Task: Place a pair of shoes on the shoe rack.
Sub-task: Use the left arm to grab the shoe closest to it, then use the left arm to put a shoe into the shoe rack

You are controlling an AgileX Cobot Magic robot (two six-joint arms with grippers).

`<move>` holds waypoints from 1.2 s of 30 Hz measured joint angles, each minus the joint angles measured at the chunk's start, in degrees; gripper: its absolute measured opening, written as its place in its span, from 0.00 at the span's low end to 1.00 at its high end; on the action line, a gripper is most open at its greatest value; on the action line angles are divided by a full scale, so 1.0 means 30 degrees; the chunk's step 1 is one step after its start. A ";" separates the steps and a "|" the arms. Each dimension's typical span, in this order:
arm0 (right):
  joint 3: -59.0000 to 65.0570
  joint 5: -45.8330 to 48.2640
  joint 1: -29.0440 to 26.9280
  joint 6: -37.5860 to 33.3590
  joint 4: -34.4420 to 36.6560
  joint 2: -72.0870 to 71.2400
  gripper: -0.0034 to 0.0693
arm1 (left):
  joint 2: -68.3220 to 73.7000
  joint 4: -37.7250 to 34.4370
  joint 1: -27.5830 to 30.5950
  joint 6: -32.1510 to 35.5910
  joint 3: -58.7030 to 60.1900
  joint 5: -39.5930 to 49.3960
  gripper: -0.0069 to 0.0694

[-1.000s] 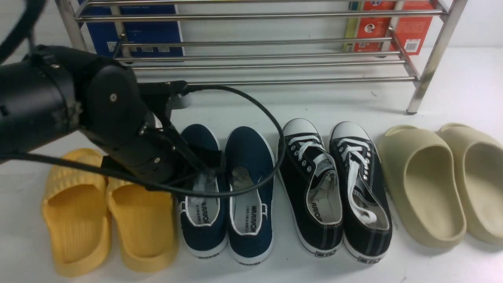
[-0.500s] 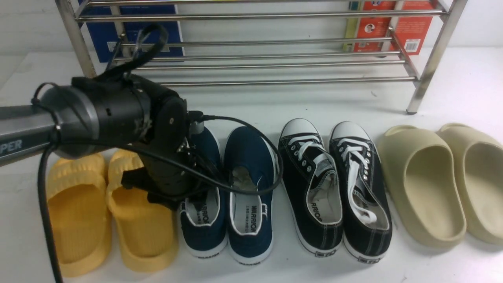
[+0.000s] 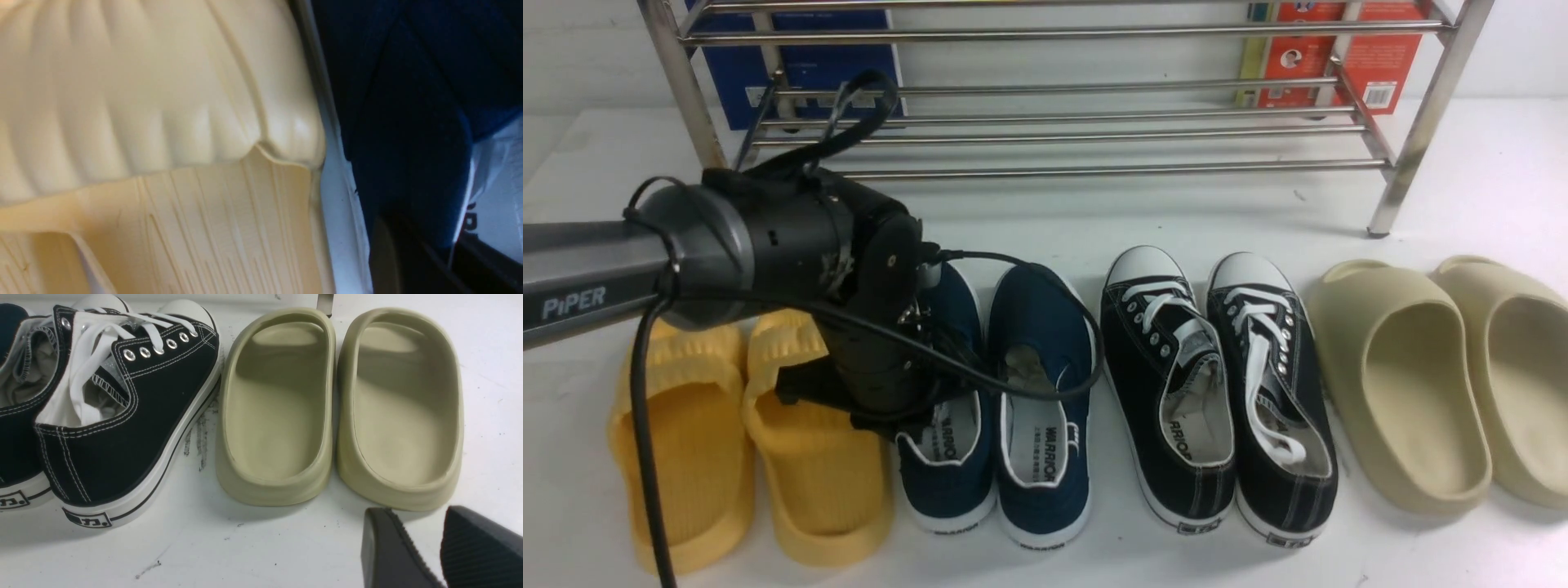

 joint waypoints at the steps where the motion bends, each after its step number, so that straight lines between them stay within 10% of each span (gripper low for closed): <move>1: 0.0000 0.0000 0.0000 0.0000 0.0000 0.0000 0.38 | -0.0443 0.0000 0.0000 -0.0061 0.0019 0.0062 0.12; 13: 0.0000 0.0000 0.0000 0.0000 0.0000 0.0000 0.38 | -0.4358 0.0416 -0.0034 -0.0069 -0.0665 0.0864 0.12; 36: 0.0000 0.0000 0.0000 0.0000 0.0000 0.0000 0.38 | 0.4284 -0.0676 0.4809 0.1433 -1.0504 -0.3109 0.12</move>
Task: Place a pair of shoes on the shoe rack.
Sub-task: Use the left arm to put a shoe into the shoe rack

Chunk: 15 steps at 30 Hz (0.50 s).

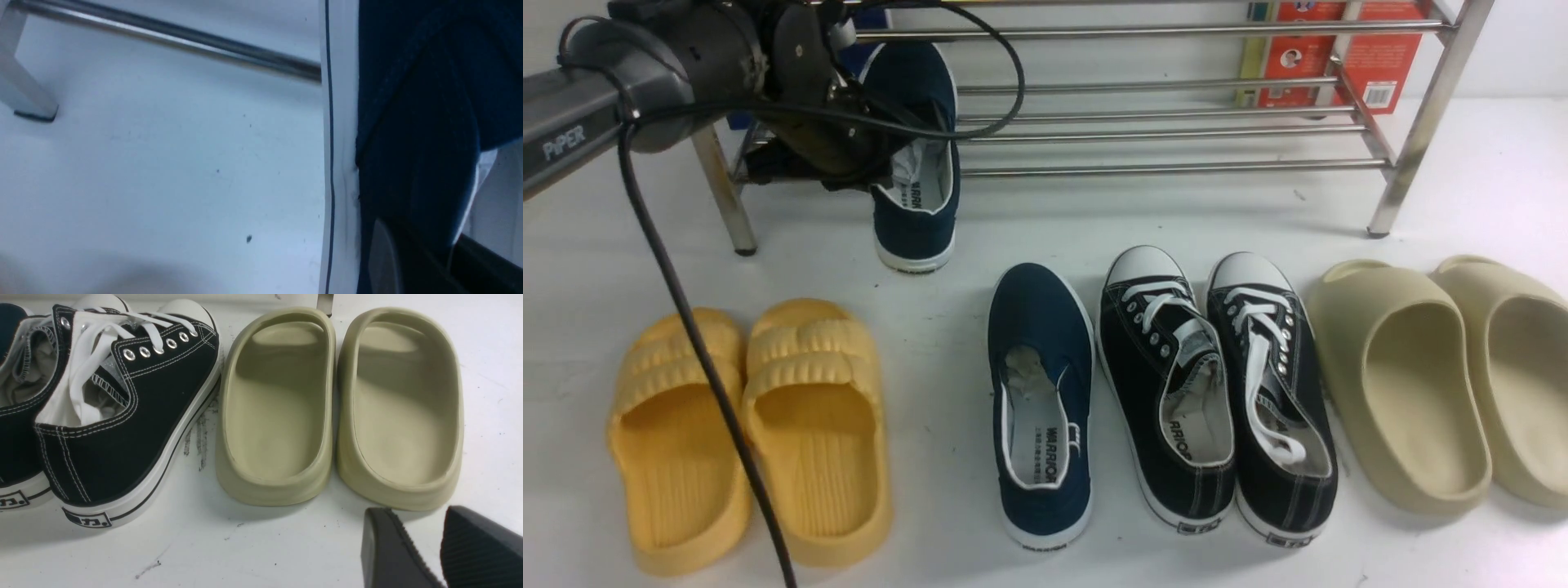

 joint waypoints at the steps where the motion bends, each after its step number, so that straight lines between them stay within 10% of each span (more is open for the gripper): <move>1: 0.0000 0.0000 0.0000 0.0000 0.0000 0.0000 0.38 | 0.0078 -0.0008 0.0037 0.0000 -0.0083 -0.0025 0.12; 15: 0.0000 0.0000 0.0000 0.0000 0.0000 0.0000 0.38 | 0.3248 -0.0183 0.0415 0.0671 -0.4649 0.0347 0.12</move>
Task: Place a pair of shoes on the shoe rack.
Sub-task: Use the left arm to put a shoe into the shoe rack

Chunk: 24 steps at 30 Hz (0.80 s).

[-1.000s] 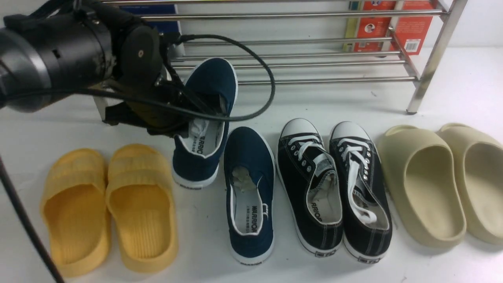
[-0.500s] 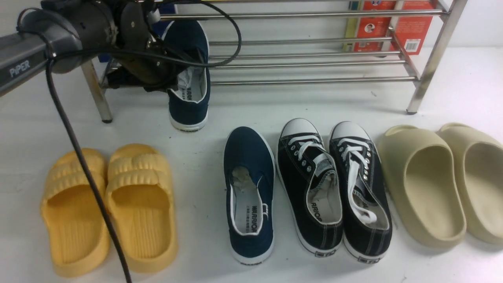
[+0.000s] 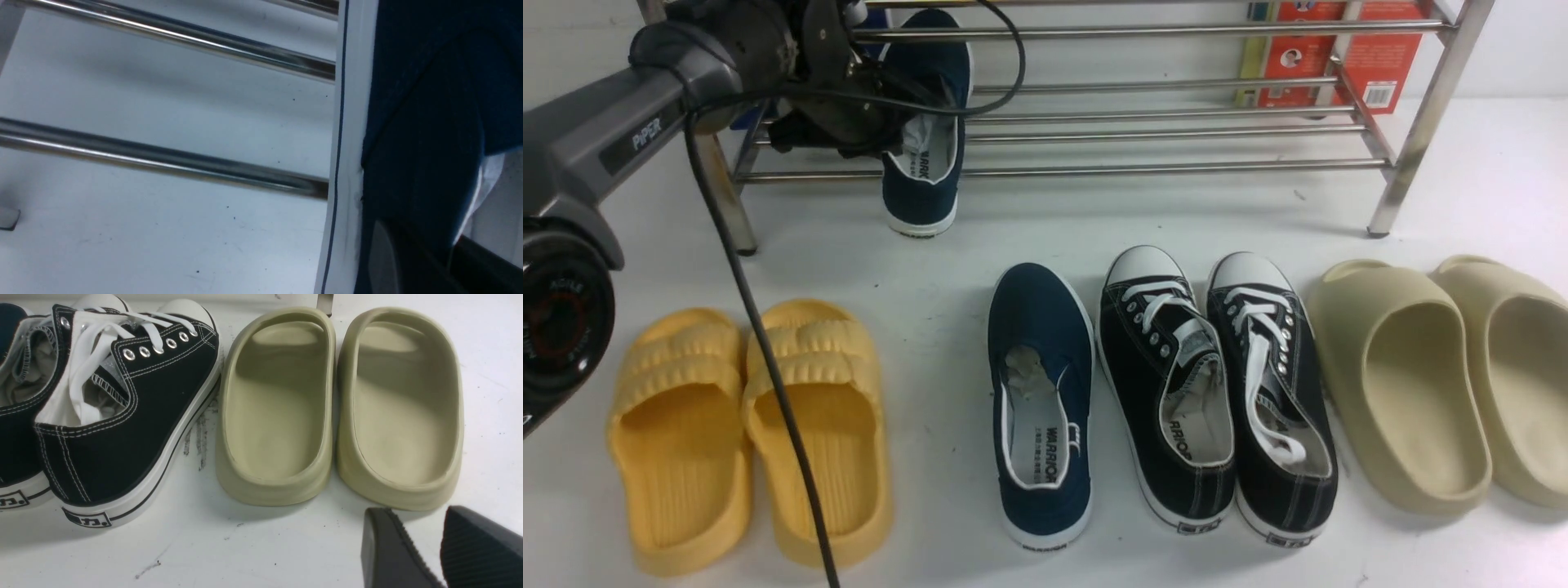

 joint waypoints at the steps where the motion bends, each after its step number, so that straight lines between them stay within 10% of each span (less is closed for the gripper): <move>1: 0.0000 0.0000 0.0000 0.0000 0.0000 0.0000 0.38 | 0.0044 0.0037 0.0000 0.0000 -0.0041 -0.0119 0.12; 13: 0.0000 0.0000 0.0000 0.0000 0.0000 0.0000 0.38 | 0.0044 0.0139 0.0000 -0.0081 -0.0062 -0.0309 0.14; 24: 0.0000 0.0000 0.0000 0.0000 0.0000 0.0000 0.38 | -0.0340 0.0269 0.0000 -0.0097 -0.0188 -0.0544 0.41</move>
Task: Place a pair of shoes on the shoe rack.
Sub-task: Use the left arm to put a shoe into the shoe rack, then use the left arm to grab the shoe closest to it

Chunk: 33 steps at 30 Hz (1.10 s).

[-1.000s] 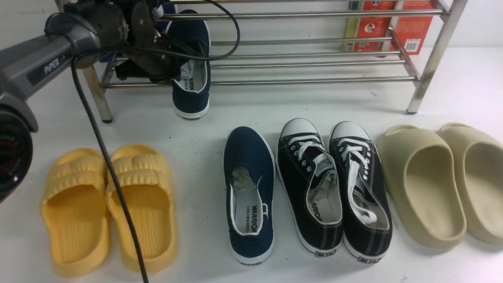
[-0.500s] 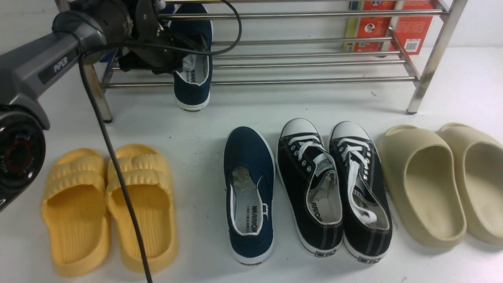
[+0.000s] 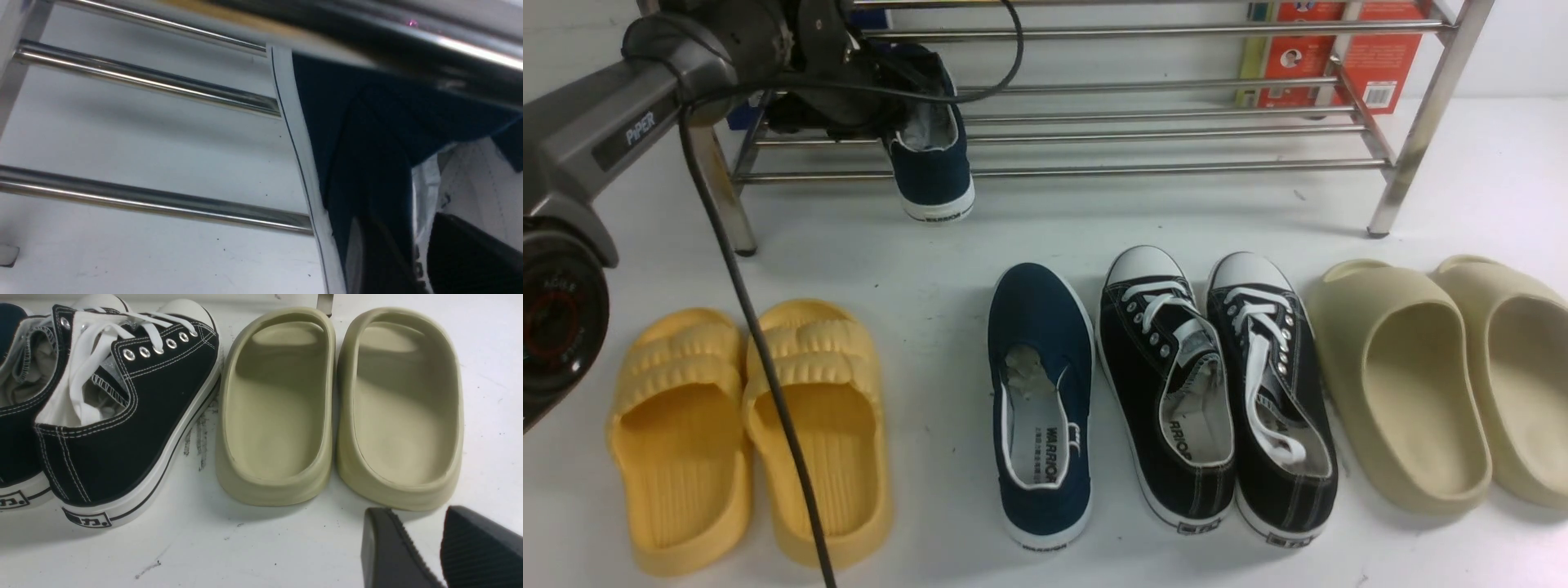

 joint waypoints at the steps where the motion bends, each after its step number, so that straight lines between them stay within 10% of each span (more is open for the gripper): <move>1: 0.0000 0.0000 0.0000 0.0000 0.0000 0.0000 0.38 | -0.0103 0.0000 0.0000 0.0000 0.0000 0.0188 0.42; 10: 0.0000 0.0000 0.0000 0.0000 0.0000 0.0000 0.38 | -0.1698 -0.0018 0.0000 0.0000 0.0000 0.3971 0.44; 21: 0.0000 0.0000 0.0000 0.0000 0.0000 0.0000 0.38 | -0.7097 -0.0651 -0.0112 0.0681 0.5384 0.5506 0.22; 33: 0.0000 0.0000 0.0000 0.0000 0.0000 0.0000 0.38 | -1.5277 -0.2214 -0.5552 0.1496 1.7229 0.2478 0.17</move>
